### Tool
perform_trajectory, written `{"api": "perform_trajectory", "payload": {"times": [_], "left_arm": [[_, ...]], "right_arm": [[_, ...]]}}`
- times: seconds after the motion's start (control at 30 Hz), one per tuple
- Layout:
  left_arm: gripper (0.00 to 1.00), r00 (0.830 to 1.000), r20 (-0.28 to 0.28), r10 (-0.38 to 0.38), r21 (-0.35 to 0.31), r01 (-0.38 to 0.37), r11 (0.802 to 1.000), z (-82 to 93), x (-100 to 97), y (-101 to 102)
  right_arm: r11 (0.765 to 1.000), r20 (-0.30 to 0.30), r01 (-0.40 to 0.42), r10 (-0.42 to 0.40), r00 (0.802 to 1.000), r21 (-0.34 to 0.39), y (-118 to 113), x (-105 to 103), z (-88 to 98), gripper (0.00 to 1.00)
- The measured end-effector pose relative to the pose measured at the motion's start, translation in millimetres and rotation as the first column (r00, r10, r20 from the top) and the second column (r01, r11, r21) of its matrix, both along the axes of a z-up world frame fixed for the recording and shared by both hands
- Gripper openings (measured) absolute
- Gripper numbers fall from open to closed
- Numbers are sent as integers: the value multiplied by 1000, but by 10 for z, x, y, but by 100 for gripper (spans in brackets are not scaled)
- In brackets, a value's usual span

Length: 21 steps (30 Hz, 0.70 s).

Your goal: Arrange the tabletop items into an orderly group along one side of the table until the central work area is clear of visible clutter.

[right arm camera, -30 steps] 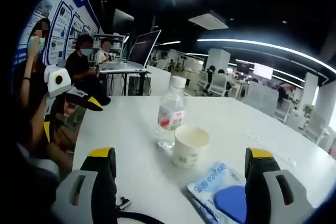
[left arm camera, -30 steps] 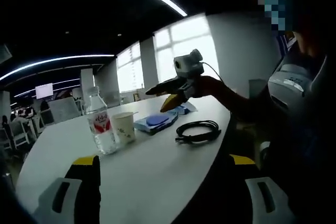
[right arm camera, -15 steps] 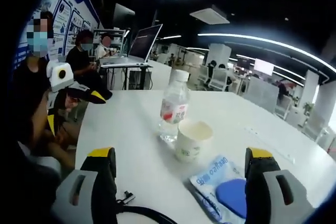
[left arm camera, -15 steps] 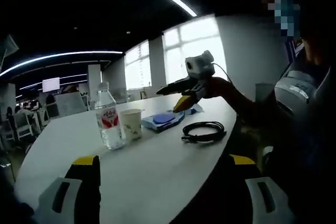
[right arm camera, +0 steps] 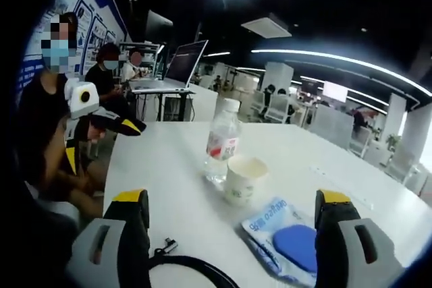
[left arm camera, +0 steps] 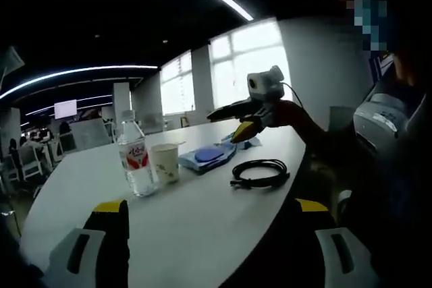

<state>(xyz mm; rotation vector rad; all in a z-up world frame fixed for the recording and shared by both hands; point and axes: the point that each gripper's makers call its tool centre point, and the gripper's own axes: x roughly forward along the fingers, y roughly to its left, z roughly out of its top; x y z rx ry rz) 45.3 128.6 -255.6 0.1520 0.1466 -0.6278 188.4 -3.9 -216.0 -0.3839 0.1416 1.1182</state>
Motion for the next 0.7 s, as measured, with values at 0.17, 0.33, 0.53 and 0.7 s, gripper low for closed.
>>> {"api": "perform_trajectory", "payload": {"times": [0.17, 0.33, 0.53, 0.7], "left_arm": [[100, 1000, -6, -4, 7, 4, 1000, -3, 6, -30], [100, 1000, -4, -13, 15, 13, 1000, -2, -3, -64], [100, 1000, -2, -8, 19, 8, 1000, 0, -5, -52], [100, 1000, -3, -13, 24, 13, 1000, -9, -11, -76]], "right_arm": [[1000, 1, 2, -2, 1000, 15, -73, -35, 24, 100], [1000, 0, 0, 0, 1000, 25, -115, -86, 17, 100], [1000, 1, -2, 1, 1000, 19, -154, -126, 4, 100], [1000, 9, -4, 4, 1000, 19, -207, -176, 12, 100]]}}
